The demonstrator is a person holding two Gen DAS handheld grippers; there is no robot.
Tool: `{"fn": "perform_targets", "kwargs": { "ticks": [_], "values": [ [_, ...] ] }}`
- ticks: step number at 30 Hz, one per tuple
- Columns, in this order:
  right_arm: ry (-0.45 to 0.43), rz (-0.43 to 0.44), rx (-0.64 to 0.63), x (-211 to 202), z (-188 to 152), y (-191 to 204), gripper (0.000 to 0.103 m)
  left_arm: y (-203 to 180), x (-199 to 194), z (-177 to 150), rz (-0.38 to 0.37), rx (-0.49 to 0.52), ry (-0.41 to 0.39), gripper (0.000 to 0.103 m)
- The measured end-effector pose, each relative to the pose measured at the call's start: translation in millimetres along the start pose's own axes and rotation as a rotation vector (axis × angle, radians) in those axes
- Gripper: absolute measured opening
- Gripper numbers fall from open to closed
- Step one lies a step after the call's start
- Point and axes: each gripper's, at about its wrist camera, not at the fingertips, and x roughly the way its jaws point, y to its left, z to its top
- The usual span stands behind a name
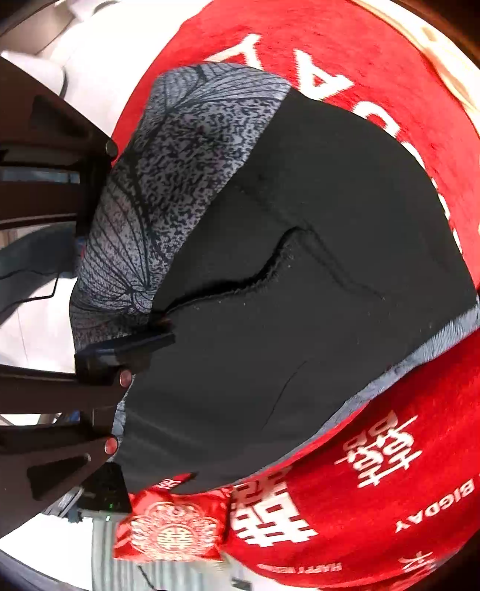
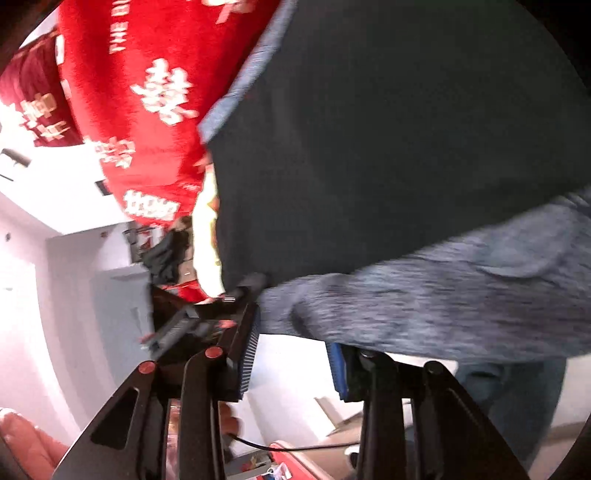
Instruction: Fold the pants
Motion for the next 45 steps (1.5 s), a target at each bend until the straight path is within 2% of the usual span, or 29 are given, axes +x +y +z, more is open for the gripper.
{"fn": "perform_targets", "kwargs": {
  "ticks": [4,6,7,8,9,10,12,15,19,21,26,30,34,36,39,40,42,43,44,45],
  "values": [
    [-0.092,-0.002,0.117,-24,-7,-36,0.046,-2,-1,2,0.015,0.047,0.024,0.038],
    [-0.141,0.044,0.186,-33,-10,-49,0.048,-3,1,4,0.025,0.06,0.036,0.038],
    [-0.181,0.101,0.246,-40,-12,-60,0.047,-3,0,4,0.027,0.066,0.038,0.033],
    [-0.213,0.144,0.297,-45,-14,-68,0.038,-4,0,4,0.025,0.072,0.036,0.026],
    [-0.237,0.156,0.326,-48,-14,-71,0.022,-5,-2,5,0.015,0.08,0.036,0.02],
    [-0.255,0.161,0.349,-53,-15,-72,0.006,-9,-4,6,0.019,0.088,0.03,0.02],
    [-0.255,0.104,0.295,-61,-11,-55,0.006,-17,-11,8,0.044,0.114,0.015,0.02],
    [-0.23,-0.001,0.123,-78,4,-4,0.006,-33,-27,16,0.047,0.124,-0.009,0.02],
    [-0.165,-0.059,-0.05,-104,50,55,0.006,-65,-44,40,0.052,0.113,-0.05,0.02],
    [-0.14,-0.06,-0.101,-108,70,76,0.006,-86,-53,63,0.052,0.121,-0.084,0.02],
    [-0.039,-0.077,-0.179,-103,161,120,0.009,-123,-45,133,0.073,0.152,-0.142,0.02],
    [0.051,-0.118,-0.189,-74,245,123,0.011,-133,-1,194,0.144,0.182,-0.152,0.02],
    [0.13,-0.224,-0.173,-26,303,91,0.012,-122,59,228,0.238,0.188,-0.102,0.021],
    [0.133,-0.242,-0.163,-10,319,78,0.012,-116,79,237,0.276,0.184,-0.088,0.021],
    [0.115,-0.203,-0.146,-6,328,68,0.012,-115,75,241,0.269,0.139,-0.086,0.021],
    [0.131,-0.192,-0.153,-7,327,70,0.013,-116,69,239,0.265,0.134,-0.082,0.021],
    [0.152,-0.179,-0.168,-12,325,77,0.032,-121,46,231,0.252,0.141,-0.085,0.023],
    [0.164,-0.161,-0.204,-18,320,90,0.064,-126,36,227,0.248,0.15,-0.088,0.023],
    [0.163,-0.149,-0.236,-24,316,101,0.091,-130,25,222,0.259,0.162,-0.096,0.026],
    [0.142,-0.164,-0.288,-32,309,118,0.096,-135,14,216,0.292,0.179,-0.113,0.045]
  ]
}}
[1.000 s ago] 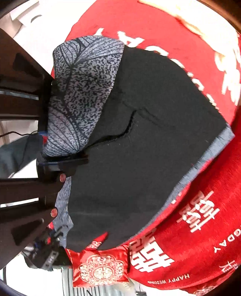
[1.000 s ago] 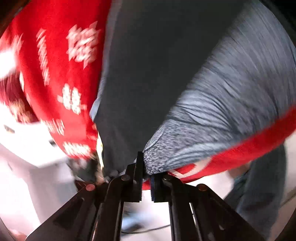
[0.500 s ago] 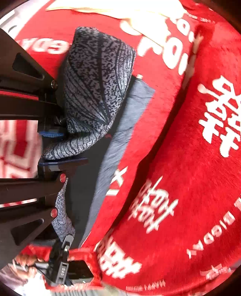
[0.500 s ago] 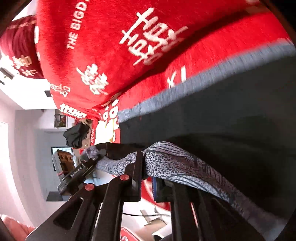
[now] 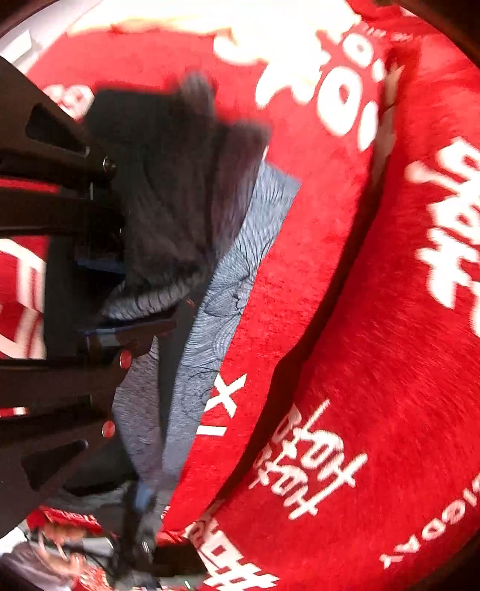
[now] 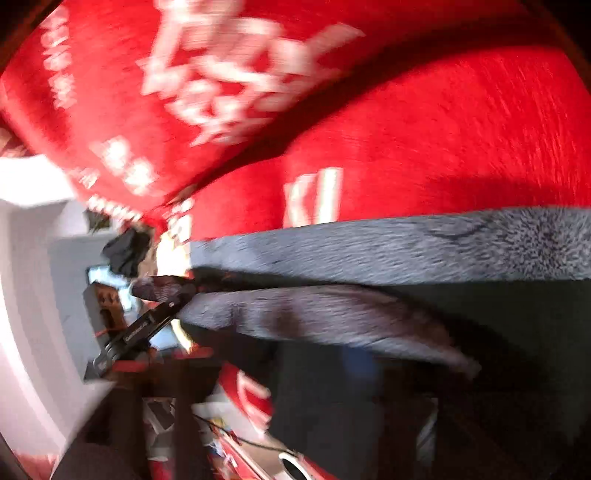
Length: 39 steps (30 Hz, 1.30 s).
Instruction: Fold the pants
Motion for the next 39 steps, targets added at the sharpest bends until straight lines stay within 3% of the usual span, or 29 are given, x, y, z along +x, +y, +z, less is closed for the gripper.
{"fn": "perform_targets", "kwargs": {
  "ticks": [1,2,4,7,10,13,14,16,20,21,23,28,31,34,39],
  "values": [
    [-0.015,-0.029,-0.044,-7,-3,15,0.098,-2,-15,-4,0.054,0.016,-0.036,0.071],
    [-0.016,-0.044,-0.075,-12,-5,26,0.098,-1,-30,-7,0.092,0.02,-0.079,0.078],
    [-0.004,-0.041,-0.118,-16,-13,42,0.098,0,-43,-10,0.111,0.016,-0.11,0.08],
    [0.054,-0.045,-0.177,0,-21,58,0.091,-9,-23,-13,0.182,0.055,-0.065,0.08],
    [0.129,-0.183,-0.24,49,-13,60,0.067,-16,20,-13,0.224,0.064,-0.028,0.08],
    [0.134,-0.285,-0.29,86,7,51,0.063,-11,62,-6,0.318,0.029,-0.003,0.079],
    [0.12,-0.349,-0.311,92,14,49,0.059,-6,71,-4,0.32,0.003,-0.003,0.08],
    [0.077,-0.36,-0.295,87,27,43,0.047,-8,69,-5,0.327,0.001,-0.032,0.081],
    [0.014,-0.358,-0.237,47,26,43,0.051,-26,52,-18,0.342,0.082,-0.004,0.081],
    [0.028,-0.365,-0.256,39,17,46,0.055,-31,45,-24,0.33,0.094,-0.002,0.081],
    [0.061,-0.399,-0.283,21,-14,49,0.077,-51,34,-43,0.3,0.13,0.016,0.081],
    [0.035,-0.523,-0.244,-14,-80,20,0.077,-104,41,-82,0.224,0.205,0.074,0.081],
    [-0.003,-0.492,-0.118,-22,-94,-10,0.077,-121,55,-96,0.197,0.215,0.13,0.081],
    [-0.071,-0.454,-0.11,-26,-98,-16,0.077,-133,54,-105,0.193,0.25,0.128,0.081],
    [-0.05,-0.5,-0.222,-9,-104,-1,0.1,-132,40,-112,0.201,0.299,0.114,0.081]
  ]
}}
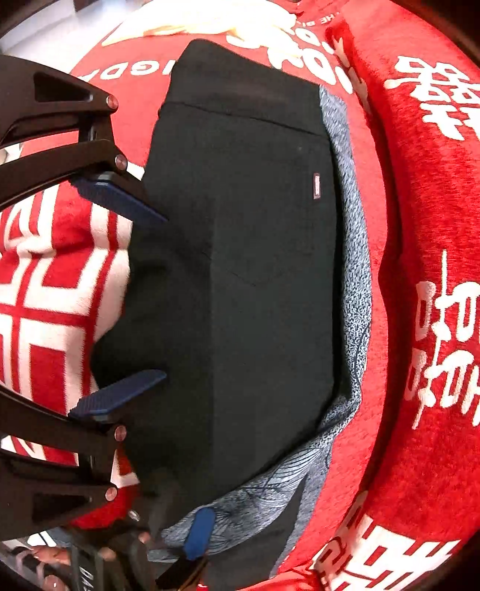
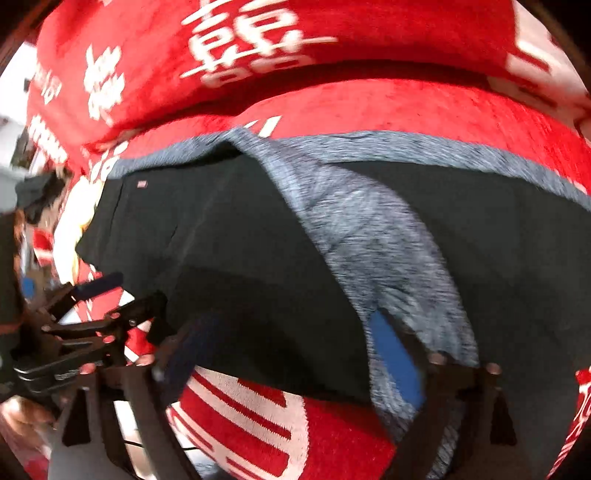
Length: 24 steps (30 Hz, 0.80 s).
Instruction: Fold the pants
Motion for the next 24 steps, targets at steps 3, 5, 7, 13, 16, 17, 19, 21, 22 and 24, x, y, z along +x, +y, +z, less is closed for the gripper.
{"fn": "perform_targets", "kwargs": {
  "ticks": [3,5,7,13,16,17,19,21,22,24],
  "values": [
    [0.032,-0.052,-0.046,4,0,9,0.103,4,-15,-9,0.001,0.033,-0.039,0.081],
    [-0.003,-0.02,0.021,-12,-6,1,0.099,2,-22,-14,0.002,0.072,-0.051,0.081],
    [-0.068,0.063,0.155,-34,-25,-14,0.097,-4,-28,-21,-0.017,0.105,-0.052,0.081],
    [-0.238,0.107,0.432,-104,-145,-71,0.097,-50,-43,-41,-0.149,0.235,-0.033,0.081],
    [-0.257,-0.024,0.612,-126,-228,-114,0.096,-85,-45,-52,-0.24,0.306,-0.016,0.081],
    [-0.246,-0.05,0.653,-129,-247,-125,0.094,-97,-44,-55,-0.261,0.321,-0.006,0.081],
    [-0.213,-0.082,0.725,-130,-281,-146,0.087,-124,-35,-59,-0.309,0.346,0.033,0.081],
    [-0.162,-0.069,0.796,-124,-311,-167,0.08,-149,-24,-63,-0.33,0.369,0.064,0.081],
    [-0.147,-0.031,0.826,-119,-323,-177,0.075,-159,-22,-67,-0.331,0.378,0.073,0.081],
    [-0.145,0.013,0.821,-115,-329,-186,0.073,-182,-13,-68,-0.332,0.393,0.101,0.081]
  ]
}}
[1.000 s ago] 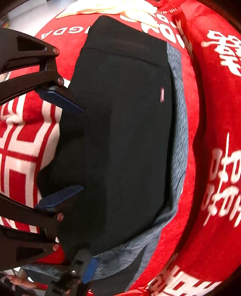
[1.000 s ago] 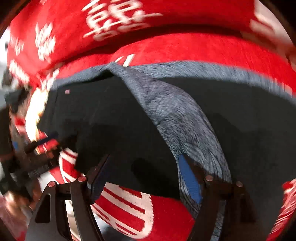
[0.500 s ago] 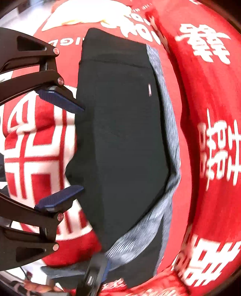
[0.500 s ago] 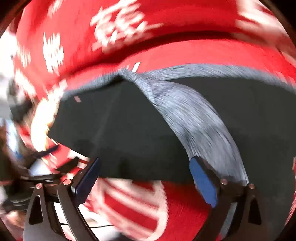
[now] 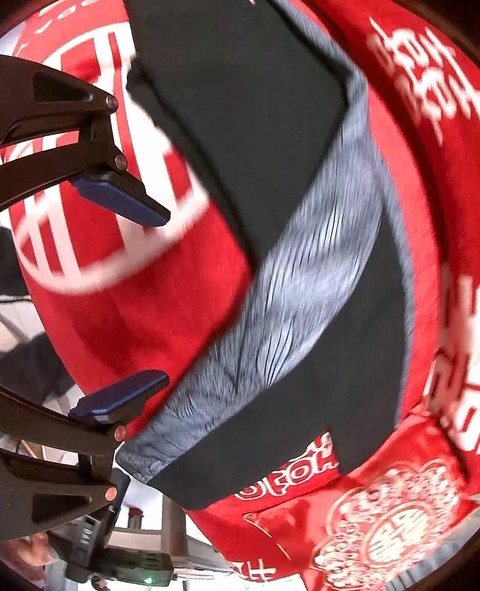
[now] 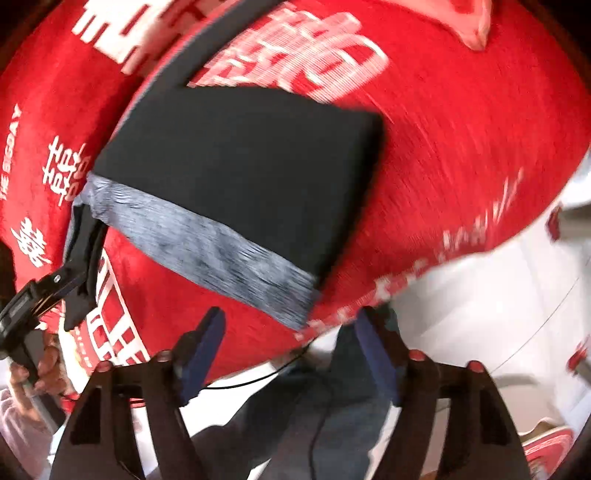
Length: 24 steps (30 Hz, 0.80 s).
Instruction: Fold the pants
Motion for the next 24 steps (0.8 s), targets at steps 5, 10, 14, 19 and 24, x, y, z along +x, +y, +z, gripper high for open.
{"fn": "perform_targets", "kwargs": {
  "ticks": [5,10,14,19,24],
  "values": [
    [0.044,0.093,-0.055,9,14,-5,0.073,-31,19,15,-0.012,0.016,0.047,0.081],
    [0.014,0.183,-0.105,-1,23,9,0.073,-48,24,23,0.007,0.051,0.053,0.081],
    [0.023,0.166,-0.104,0,22,-3,0.073,-49,28,26,0.02,0.042,0.064,0.081],
    [0.032,0.187,-0.074,3,14,-18,0.073,-50,41,28,0.029,0.034,0.08,0.081],
    [0.053,0.212,-0.083,10,18,-11,0.07,-55,42,28,0.036,0.038,0.08,0.081]
  ]
}}
